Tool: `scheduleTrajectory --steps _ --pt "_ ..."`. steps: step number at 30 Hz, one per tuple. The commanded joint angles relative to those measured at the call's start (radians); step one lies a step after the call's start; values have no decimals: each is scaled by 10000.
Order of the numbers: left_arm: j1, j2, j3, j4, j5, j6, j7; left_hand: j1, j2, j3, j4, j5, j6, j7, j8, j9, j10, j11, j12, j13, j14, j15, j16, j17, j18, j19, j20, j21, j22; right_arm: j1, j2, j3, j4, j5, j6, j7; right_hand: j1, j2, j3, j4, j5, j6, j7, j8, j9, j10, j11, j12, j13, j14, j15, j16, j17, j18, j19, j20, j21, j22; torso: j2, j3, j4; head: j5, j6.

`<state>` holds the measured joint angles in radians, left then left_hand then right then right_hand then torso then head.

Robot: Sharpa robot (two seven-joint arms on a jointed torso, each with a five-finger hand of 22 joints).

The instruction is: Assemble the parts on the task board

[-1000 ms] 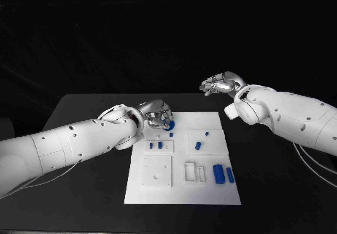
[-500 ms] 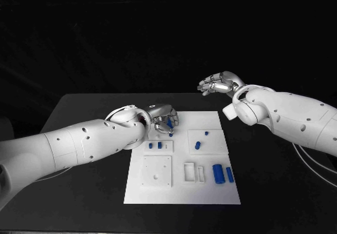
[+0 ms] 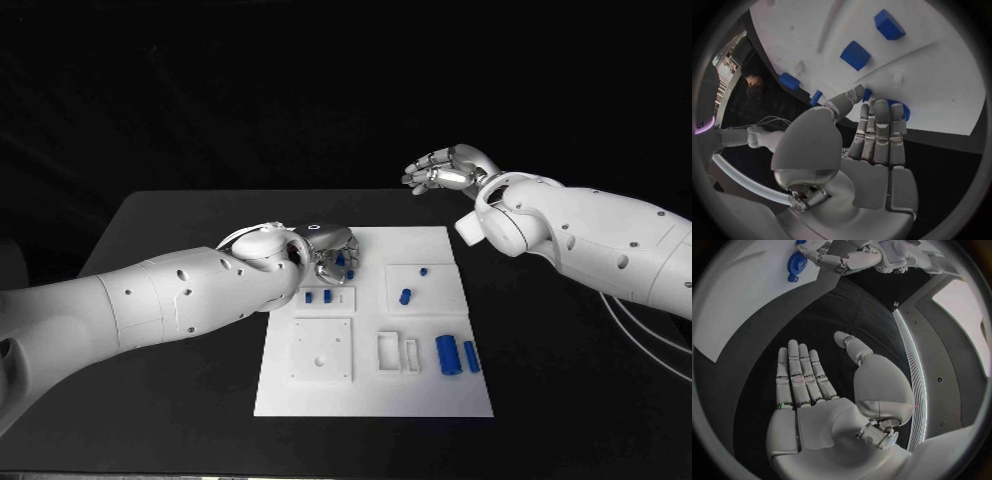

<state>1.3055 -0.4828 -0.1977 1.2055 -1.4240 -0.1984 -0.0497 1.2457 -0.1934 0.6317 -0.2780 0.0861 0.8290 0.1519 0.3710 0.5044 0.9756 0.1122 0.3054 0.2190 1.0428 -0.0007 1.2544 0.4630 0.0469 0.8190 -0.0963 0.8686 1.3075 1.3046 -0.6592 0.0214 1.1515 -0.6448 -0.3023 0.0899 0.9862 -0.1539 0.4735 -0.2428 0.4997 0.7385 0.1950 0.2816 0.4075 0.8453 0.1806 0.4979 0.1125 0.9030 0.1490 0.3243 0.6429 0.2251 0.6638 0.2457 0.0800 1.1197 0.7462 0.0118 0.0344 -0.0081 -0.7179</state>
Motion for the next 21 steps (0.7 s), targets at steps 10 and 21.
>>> scheduleTrajectory --steps 10,21 --pt "-16 113 -127 -280 -229 172 71 -38 97 15 100 6 186 -50 -83 -49 187 -32 -170 -112 155 -31 228 60 314 107 -53 123 212 0 22 5 74 -92 1 109 -49 37 -25 16 55 -73 371 40 -15 -53 -16 72 -18 -41 11 -56 12 158 -45 43 -55 16 -16 -12 16 30 1" --pt "-62 177 -179 -370 -50 527 295 -240 474 -25 178 -10 628 -226 -10 -74 706 -195 -321 -213 240 -186 333 8 288 145 -143 175 190 0 40 5 76 -109 19 90 -47 47 -22 19 59 -73 371 42 -16 -52 -17 76 -23 -41 10 -57 15 162 -45 43 -55 17 -12 -4 6 50 -22"
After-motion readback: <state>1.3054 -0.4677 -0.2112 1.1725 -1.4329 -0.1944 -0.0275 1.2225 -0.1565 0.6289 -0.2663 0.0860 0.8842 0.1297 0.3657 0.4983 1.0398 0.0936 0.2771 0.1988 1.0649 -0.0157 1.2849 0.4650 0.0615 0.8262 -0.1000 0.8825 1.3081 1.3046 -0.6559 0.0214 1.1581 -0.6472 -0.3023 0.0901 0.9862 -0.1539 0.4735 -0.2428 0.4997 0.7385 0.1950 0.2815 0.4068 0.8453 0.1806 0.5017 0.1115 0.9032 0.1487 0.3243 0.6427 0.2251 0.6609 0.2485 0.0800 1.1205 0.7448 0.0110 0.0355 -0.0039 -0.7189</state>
